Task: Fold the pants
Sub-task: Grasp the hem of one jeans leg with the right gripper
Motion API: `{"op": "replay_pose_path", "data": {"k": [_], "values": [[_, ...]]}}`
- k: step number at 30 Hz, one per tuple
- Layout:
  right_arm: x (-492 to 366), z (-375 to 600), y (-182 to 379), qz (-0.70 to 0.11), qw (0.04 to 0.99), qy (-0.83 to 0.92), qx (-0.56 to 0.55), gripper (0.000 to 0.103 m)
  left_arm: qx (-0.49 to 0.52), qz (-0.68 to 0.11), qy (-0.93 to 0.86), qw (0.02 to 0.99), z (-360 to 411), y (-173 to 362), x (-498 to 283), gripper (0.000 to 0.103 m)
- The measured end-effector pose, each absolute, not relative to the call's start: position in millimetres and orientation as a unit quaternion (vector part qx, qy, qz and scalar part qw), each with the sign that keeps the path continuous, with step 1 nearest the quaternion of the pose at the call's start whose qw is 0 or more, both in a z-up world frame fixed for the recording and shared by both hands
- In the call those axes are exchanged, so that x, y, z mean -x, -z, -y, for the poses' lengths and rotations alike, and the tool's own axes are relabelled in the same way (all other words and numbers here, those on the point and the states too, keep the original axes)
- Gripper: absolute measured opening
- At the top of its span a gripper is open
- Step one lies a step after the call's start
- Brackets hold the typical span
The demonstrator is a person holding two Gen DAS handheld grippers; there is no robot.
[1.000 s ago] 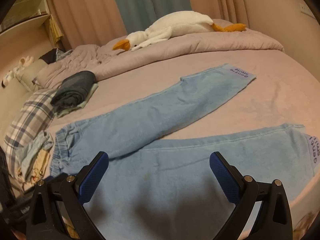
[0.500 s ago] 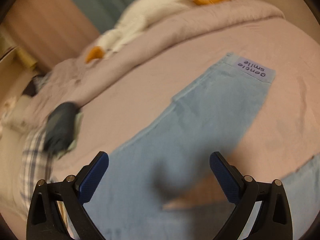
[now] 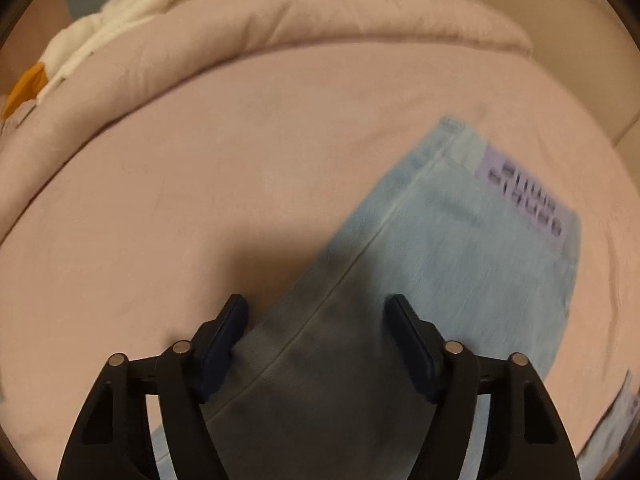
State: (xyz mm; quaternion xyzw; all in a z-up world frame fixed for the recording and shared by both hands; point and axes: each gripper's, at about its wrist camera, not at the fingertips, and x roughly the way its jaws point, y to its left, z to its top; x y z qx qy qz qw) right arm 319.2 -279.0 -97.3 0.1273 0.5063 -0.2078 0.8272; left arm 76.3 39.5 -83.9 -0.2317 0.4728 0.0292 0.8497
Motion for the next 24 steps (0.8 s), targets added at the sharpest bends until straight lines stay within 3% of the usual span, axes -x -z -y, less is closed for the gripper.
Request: {"op": "replay_pose_path", "data": {"k": [1,3,4,10,16,19,24], "values": [[-314.9,278.7,95.4,-0.499,0.832,0.208,-0.125,0.056,0.233,-0.474,-0.030,0.849,-40.0,85.1,-76.7,0.081],[-308.2,282.7,91.1,-0.493,0.837,0.203,-0.125,0.016,0.241,-0.476,-0.031,0.845,-41.0,86.6,-76.6,0.081],[-303.4,287.2,87.6,-0.495,0.834,0.209,-0.125,0.011,0.245,-0.476,-0.030,0.844,-41.3,86.8,-78.1,0.081],[-254.3,306.6,35.6,-0.432,0.867,0.127,-0.214,0.009,0.262,-0.457,-0.031,0.850,-39.9,73.8,-68.0,0.081],[-112.5,318.8,-15.5,-0.310,0.907,0.051,-0.279,0.009,0.281,-0.428,-0.028,0.859,-34.6,54.5,-60.1,0.083],[-55.8,319.1,-3.3,-0.295,0.910,0.033,-0.290,0.009,0.293,-0.426,-0.020,0.856,-31.2,49.3,-63.9,0.083],[-12.3,316.6,38.9,-0.338,0.896,0.050,-0.285,0.009,0.299,-0.433,-0.002,0.850,-23.1,43.1,-92.3,0.084]]}}
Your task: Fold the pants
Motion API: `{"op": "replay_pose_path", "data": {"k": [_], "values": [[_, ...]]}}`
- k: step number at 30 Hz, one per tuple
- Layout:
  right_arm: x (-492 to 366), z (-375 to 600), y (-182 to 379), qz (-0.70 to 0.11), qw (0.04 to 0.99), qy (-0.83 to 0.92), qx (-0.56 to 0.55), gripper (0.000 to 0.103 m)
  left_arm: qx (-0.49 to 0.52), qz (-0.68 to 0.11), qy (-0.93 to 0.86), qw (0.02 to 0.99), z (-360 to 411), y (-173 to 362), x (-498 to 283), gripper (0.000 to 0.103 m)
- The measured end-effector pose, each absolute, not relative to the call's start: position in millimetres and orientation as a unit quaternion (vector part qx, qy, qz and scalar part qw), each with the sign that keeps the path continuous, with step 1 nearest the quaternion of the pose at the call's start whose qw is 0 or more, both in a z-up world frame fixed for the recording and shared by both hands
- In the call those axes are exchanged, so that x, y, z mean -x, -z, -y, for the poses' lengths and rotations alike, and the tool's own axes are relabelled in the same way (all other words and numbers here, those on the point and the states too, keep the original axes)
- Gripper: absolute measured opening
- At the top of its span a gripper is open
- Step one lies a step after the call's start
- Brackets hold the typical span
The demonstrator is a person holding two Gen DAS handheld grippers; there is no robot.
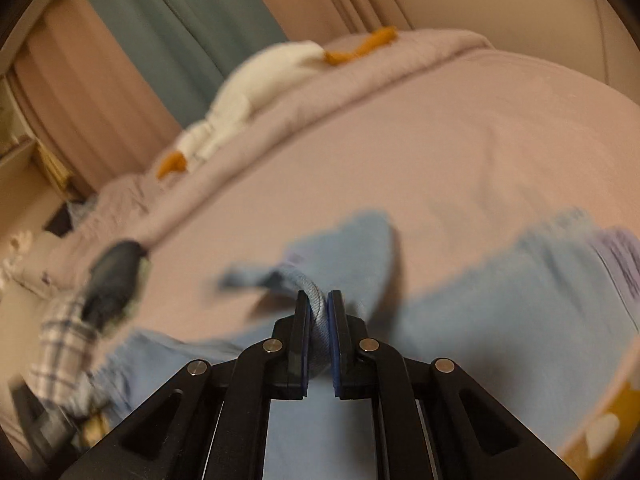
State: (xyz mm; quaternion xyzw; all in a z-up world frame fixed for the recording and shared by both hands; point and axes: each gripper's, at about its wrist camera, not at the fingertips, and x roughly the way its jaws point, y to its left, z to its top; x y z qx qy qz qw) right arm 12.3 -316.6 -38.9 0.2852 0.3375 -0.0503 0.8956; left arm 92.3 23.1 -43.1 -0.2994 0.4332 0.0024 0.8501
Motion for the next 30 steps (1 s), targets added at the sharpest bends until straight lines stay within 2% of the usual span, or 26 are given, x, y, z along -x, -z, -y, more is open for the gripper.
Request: {"op": "replay_pose_path", "data": {"k": [5,11,12,13,14,15,20,23,25,30], "values": [[-5.0,319.2,71.6,-0.385,0.875,0.053,-0.289,0.009,0.287,-0.474,-0.007,0.833,-8.5,49.5,-142.4,0.084],[-6.4,323.1,71.9,-0.390,0.873,0.054,-0.287,0.009,0.314,-0.470,0.016,0.825,-4.8,60.7,-182.4,0.079],[-2.5,322.0,72.4,-0.391,0.874,0.056,-0.284,0.009,0.325,-0.478,0.018,0.816,-5.5,67.6,-186.3,0.060],[0.1,321.2,73.3,-0.391,0.874,0.058,-0.281,0.009,0.329,-0.483,0.014,0.812,-6.8,71.8,-186.6,0.023],[-1.0,319.5,71.7,-0.391,0.876,0.060,-0.275,0.009,0.330,-0.484,0.011,0.810,-7.6,73.5,-186.3,0.008],[1.3,319.5,74.3,-0.390,0.878,0.062,-0.271,0.009,0.326,-0.482,0.004,0.813,-8.1,72.8,-183.4,0.005],[9.9,320.0,69.4,-0.382,0.886,0.078,-0.252,0.009,0.305,-0.424,0.035,0.852,-2.7,35.3,-132.3,0.005],[17.9,323.2,55.9,-0.364,0.898,0.109,-0.223,0.009,0.295,-0.391,0.085,0.868,5.5,17.0,-70.8,0.006],[23.2,328.3,50.5,-0.359,0.901,0.121,-0.213,0.009,0.294,-0.392,0.096,0.866,10.6,23.2,-39.3,0.006],[30.0,340.6,58.6,-0.386,0.890,0.136,-0.200,0.009,0.284,-0.452,0.079,0.842,26.9,74.0,6.1,0.006]]}}
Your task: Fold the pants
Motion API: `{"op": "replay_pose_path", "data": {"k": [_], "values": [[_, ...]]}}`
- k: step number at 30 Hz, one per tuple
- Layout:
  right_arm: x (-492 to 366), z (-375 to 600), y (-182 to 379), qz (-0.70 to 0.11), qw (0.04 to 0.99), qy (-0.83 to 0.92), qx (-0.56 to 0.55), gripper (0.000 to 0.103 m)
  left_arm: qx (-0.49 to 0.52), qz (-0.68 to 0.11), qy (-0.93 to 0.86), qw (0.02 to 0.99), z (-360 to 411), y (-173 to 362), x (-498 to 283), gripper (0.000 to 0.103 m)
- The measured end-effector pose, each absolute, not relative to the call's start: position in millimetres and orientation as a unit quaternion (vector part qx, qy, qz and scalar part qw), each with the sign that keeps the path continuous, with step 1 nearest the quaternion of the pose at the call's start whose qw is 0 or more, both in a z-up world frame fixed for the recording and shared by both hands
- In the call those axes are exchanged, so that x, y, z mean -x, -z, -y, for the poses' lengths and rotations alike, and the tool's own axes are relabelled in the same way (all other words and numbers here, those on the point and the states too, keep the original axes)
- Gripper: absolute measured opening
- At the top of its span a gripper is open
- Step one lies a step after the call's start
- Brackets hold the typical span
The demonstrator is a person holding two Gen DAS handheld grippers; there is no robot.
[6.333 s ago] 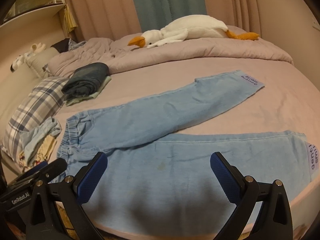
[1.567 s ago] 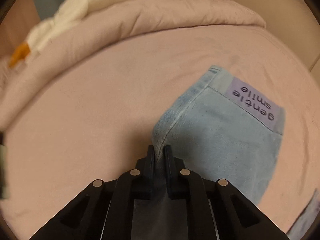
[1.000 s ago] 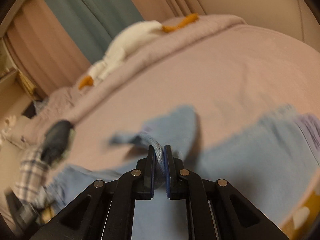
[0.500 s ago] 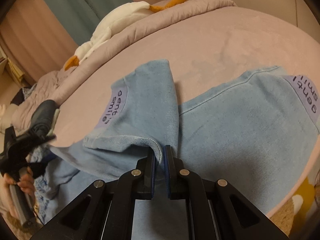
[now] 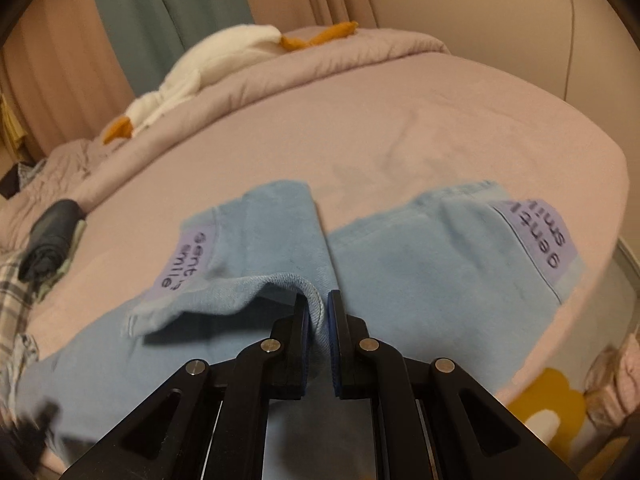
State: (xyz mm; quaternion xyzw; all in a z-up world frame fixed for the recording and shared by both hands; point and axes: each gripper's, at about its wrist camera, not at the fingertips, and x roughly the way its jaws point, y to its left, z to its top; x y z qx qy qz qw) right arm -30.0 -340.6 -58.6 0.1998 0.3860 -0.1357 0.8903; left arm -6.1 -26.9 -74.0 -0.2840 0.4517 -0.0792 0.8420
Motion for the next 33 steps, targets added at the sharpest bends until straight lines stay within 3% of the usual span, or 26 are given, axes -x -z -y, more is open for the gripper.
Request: {"op": "replay_pose_path", "data": {"k": [5,7,8,9,11,14,16,22,26,28,29,30,33], "values": [[23.6,339.9,73.7,-0.431,0.875,0.143,-0.169,0.009,0.292,-0.467,0.065,0.832,22.6,90.6,12.8,0.014],[20.0,335.8,73.3,-0.437,0.874,0.147,-0.149,0.011,0.290,-0.451,0.061,0.842,18.1,82.2,13.8,0.024],[18.3,332.7,71.0,-0.437,0.876,0.148,-0.140,0.018,0.289,-0.446,0.061,0.845,17.0,79.9,14.6,0.025],[17.6,330.6,69.7,-0.438,0.877,0.149,-0.131,0.035,0.291,-0.446,0.064,0.844,14.9,79.1,14.4,0.028],[13.3,320.5,66.2,-0.438,0.880,0.152,-0.100,0.058,0.290,-0.456,0.044,0.840,7.2,77.0,13.0,0.038],[6.0,301.0,63.6,-0.437,0.885,0.156,-0.035,0.060,0.294,-0.440,0.010,0.848,-11.3,71.4,21.2,0.051],[-0.9,290.4,63.2,-0.436,0.886,0.156,0.003,0.060,0.297,-0.420,-0.019,0.857,-26.5,67.8,23.7,0.067],[-34.0,244.2,72.6,-0.427,0.880,0.161,0.133,0.060,0.339,-0.393,-0.076,0.851,-70.3,72.7,22.7,0.067],[-45.0,220.5,72.1,-0.406,0.884,0.129,0.192,0.060,0.360,-0.380,-0.080,0.848,-90.5,70.4,24.5,0.059],[-52.5,213.5,77.4,-0.404,0.883,0.112,0.212,0.045,0.358,-0.369,-0.085,0.853,-94.3,65.5,18.5,0.033],[-58.7,214.2,79.4,-0.415,0.882,0.095,0.203,0.018,0.353,-0.366,-0.084,0.857,-96.0,63.1,17.5,0.025],[-63.6,217.0,81.8,-0.427,0.881,0.079,0.188,0.003,0.355,-0.365,-0.075,0.857,-100.1,60.9,21.6,0.018],[-72.4,233.5,68.4,-0.425,0.895,0.051,0.128,0.002,0.366,-0.355,-0.053,0.858,-105.7,52.2,31.1,0.014]]}}
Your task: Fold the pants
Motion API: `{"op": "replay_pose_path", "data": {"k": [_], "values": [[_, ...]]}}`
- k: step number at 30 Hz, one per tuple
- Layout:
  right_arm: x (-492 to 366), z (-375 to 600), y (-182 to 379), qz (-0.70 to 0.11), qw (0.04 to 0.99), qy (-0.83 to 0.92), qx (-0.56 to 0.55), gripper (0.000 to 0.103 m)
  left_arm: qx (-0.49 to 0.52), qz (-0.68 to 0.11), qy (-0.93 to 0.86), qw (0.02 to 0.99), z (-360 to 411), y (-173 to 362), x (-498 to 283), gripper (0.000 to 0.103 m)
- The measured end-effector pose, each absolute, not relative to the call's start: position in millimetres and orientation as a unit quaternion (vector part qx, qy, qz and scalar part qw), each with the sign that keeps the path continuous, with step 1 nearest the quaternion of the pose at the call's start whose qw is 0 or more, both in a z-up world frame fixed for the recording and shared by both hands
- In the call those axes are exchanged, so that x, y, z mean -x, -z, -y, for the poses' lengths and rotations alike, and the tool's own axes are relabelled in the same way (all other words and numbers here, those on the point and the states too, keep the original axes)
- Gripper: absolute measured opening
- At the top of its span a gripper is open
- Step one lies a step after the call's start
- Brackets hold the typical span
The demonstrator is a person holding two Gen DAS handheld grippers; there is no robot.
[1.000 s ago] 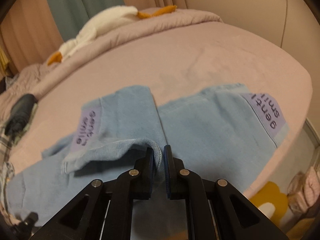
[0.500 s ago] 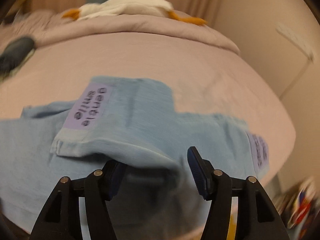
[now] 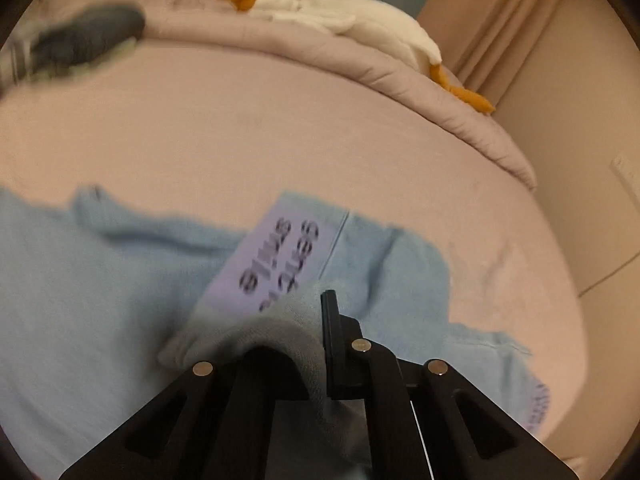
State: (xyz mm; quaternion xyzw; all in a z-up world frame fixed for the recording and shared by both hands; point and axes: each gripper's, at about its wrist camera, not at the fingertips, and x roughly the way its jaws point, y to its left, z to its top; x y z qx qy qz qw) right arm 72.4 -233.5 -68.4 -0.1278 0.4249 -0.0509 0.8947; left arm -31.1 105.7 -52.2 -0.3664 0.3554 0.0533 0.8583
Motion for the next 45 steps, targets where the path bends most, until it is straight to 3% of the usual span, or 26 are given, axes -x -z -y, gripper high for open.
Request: {"op": "replay_pose_path", "data": {"k": [6,10,14,17,19,21,24,32,38,42,44,45], "values": [[-27.8,349.3,-9.1,-0.316,0.936,0.082,-0.134,0.002,0.343,-0.349,-0.025,0.872,-100.2,24.2,53.5,0.012],[25.2,421.7,14.6,-0.294,0.908,0.189,-0.230,0.002,0.310,-0.391,-0.046,0.865,-93.6,41.5,63.2,0.012],[51.8,470.9,81.6,-0.361,0.853,0.229,-0.300,0.002,0.311,-0.431,-0.063,0.845,-99.6,68.6,61.0,0.013],[54.9,476.2,111.1,-0.401,0.837,0.219,-0.302,0.003,0.293,-0.443,-0.071,0.844,-96.9,71.1,54.9,0.013],[56.1,477.1,110.1,-0.402,0.835,0.218,-0.305,0.011,0.272,-0.446,-0.077,0.849,-92.7,68.9,52.8,0.014],[60.5,482.3,105.4,-0.400,0.830,0.226,-0.316,0.033,0.257,-0.450,-0.084,0.851,-90.3,69.3,50.7,0.017],[74.4,492.6,90.6,-0.378,0.831,0.251,-0.322,0.048,0.250,-0.454,-0.088,0.851,-91.6,73.2,48.1,0.017],[78.6,545.0,88.8,-0.361,0.819,0.231,-0.381,0.050,0.236,-0.465,-0.096,0.848,-91.8,75.3,44.4,0.018],[37.3,557.6,114.6,-0.425,0.789,0.117,-0.427,0.050,0.237,-0.466,-0.097,0.847,-92.1,77.0,44.3,0.018],[15.1,555.6,129.4,-0.438,0.774,0.075,-0.451,0.064,0.235,-0.467,-0.098,0.847,-92.2,77.8,43.7,0.017],[6.5,553.3,125.0,-0.444,0.775,0.058,-0.446,0.064,0.233,-0.468,-0.099,0.847,-90.7,78.2,44.1,0.017],[1.5,551.5,123.2,-0.446,0.776,0.051,-0.443,0.054,0.231,-0.468,-0.099,0.847,-90.5,78.4,43.9,0.017]]}}
